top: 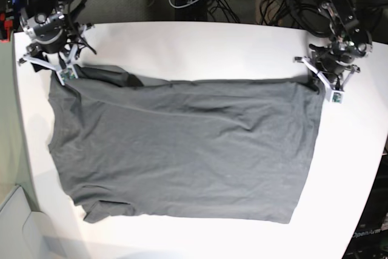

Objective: Layout the t-shirt on the table in an organized manner, then fold the t-shirt properly
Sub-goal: 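Pull the held corners apart with both grippers to stretch the shirt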

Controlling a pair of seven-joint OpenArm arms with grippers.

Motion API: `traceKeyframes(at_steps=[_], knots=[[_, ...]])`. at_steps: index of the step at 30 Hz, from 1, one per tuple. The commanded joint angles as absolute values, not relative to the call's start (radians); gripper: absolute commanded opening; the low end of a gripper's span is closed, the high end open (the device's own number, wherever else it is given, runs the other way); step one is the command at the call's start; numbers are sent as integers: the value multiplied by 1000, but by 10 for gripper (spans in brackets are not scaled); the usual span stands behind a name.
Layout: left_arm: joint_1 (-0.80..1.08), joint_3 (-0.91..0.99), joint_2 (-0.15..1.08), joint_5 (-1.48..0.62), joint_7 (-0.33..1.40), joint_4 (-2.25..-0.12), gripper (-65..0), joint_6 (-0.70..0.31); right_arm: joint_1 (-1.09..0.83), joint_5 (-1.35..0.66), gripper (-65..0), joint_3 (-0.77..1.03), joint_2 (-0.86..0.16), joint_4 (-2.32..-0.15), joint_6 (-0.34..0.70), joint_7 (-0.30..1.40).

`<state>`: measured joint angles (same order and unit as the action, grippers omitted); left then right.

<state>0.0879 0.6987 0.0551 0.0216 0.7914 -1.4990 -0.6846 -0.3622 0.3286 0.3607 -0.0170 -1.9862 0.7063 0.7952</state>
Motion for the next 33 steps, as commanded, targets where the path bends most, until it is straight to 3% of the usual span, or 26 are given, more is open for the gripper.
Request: traceKeyframes(at_steps=[1, 3, 10, 22, 33], knots=[[77, 702, 70, 35, 792, -1514, -650, -674, -372, 323, -257, 349, -22, -2005, 698, 780], [77, 702, 71, 35, 794, -1515, -628, -674, -380, 323, -257, 326, -22, -2003, 698, 780], [107, 708, 65, 42, 799, -1607, -647, -673, -332, 323, -257, 246, -21, -1994, 698, 786], [101, 702, 68, 45, 960, -1814, -647, -673, -311, 326, -261, 223, 22, -1962, 698, 789], [99, 702, 64, 42, 983, -1827, -647, -673, -349, 325, -261, 216, 62, -1988, 698, 786]])
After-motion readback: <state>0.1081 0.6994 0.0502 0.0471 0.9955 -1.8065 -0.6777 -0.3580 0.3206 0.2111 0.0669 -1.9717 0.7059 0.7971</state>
